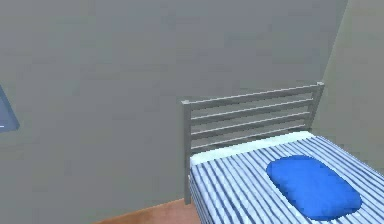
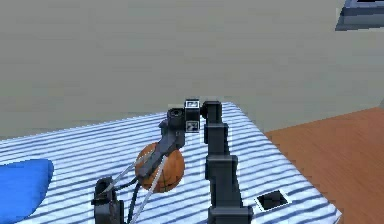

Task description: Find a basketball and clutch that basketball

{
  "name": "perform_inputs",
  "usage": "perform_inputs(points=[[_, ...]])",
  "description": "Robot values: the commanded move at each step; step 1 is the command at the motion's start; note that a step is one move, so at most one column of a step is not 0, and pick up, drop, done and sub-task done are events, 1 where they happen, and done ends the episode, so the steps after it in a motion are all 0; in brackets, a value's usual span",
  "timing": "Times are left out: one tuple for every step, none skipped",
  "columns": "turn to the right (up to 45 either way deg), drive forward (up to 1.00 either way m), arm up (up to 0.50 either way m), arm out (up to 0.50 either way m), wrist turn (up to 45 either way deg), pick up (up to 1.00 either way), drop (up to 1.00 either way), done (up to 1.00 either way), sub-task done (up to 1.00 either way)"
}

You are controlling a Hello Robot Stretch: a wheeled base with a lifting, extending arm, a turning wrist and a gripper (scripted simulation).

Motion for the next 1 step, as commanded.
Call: perform_inputs(points=[[0.0,0.00,0.00,0.00,45.0,0.00,0.00,0.00,0.00]])
